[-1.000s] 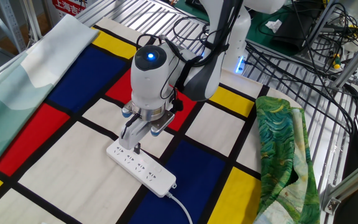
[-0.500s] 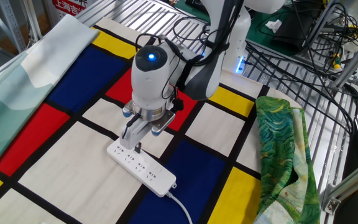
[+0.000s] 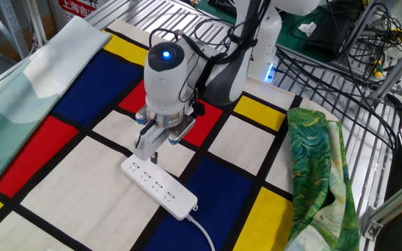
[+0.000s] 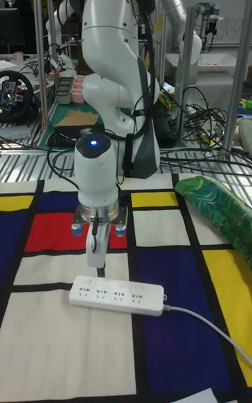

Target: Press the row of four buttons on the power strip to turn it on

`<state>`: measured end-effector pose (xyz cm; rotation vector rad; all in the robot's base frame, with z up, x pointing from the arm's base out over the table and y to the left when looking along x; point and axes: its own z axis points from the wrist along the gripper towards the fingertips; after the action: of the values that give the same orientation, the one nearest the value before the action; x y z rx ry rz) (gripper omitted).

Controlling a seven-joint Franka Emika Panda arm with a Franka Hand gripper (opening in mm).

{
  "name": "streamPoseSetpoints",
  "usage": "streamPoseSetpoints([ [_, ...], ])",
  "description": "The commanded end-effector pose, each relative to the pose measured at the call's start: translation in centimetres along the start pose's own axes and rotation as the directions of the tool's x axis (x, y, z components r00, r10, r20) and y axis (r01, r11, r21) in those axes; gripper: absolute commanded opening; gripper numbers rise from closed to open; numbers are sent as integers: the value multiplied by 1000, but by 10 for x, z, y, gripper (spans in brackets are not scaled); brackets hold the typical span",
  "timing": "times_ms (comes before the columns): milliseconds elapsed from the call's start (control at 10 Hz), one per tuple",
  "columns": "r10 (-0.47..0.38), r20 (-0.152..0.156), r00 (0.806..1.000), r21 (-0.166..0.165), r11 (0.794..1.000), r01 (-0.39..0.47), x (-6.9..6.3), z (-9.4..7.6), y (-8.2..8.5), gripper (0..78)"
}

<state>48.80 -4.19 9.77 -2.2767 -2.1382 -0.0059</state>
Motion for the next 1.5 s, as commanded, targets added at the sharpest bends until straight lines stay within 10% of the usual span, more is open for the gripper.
streamPoseSetpoints([
  [100,35,4,999,-5,999,-35,-2,-3,0,774],
  [1500,34,10,999,-22,999,-33,-28,-2,4,774],
])
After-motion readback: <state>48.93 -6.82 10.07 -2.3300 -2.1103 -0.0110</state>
